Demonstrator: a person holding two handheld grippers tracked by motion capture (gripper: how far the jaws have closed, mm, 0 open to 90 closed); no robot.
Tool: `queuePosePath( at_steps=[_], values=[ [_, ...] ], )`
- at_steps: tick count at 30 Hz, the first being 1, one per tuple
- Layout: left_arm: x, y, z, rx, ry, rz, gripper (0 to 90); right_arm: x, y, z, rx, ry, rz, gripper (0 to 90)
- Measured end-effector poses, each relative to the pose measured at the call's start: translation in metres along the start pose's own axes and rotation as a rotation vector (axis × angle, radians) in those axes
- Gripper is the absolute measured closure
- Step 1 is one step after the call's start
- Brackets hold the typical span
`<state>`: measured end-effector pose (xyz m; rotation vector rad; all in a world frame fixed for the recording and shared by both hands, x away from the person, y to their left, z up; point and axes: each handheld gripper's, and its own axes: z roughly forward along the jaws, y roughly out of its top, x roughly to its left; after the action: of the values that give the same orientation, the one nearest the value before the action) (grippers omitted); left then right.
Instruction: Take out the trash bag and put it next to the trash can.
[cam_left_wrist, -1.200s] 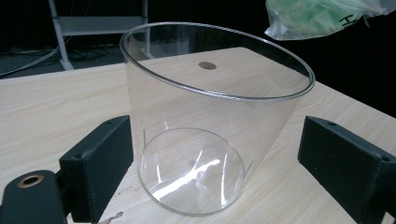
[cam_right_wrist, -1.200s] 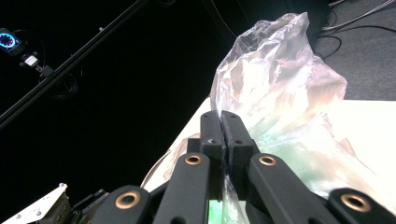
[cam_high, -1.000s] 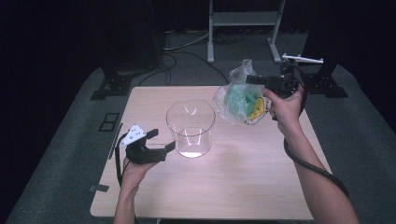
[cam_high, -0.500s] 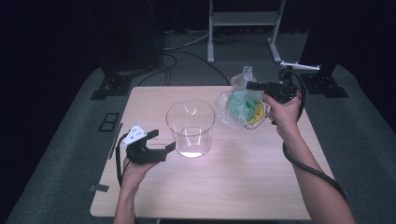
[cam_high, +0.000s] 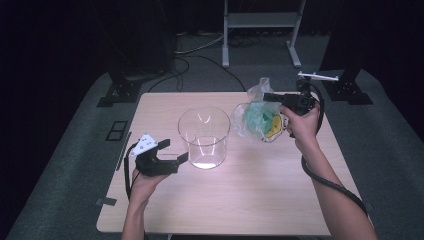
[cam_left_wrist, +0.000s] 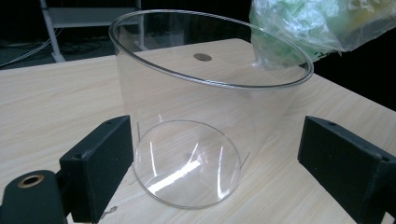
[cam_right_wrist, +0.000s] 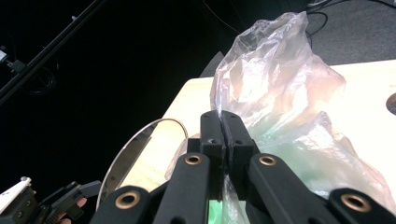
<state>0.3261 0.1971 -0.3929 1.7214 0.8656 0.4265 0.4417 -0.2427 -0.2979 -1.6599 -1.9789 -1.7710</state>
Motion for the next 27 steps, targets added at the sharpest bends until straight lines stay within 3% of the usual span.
queuePosePath(
  at_steps=[27],
  values=[
    [0.001,-0.003,0.004,0.028,-0.016,0.002,9.4,-0.036,-0.035,0.022,0.061,-0.011,0.043,89.2]
  ],
)
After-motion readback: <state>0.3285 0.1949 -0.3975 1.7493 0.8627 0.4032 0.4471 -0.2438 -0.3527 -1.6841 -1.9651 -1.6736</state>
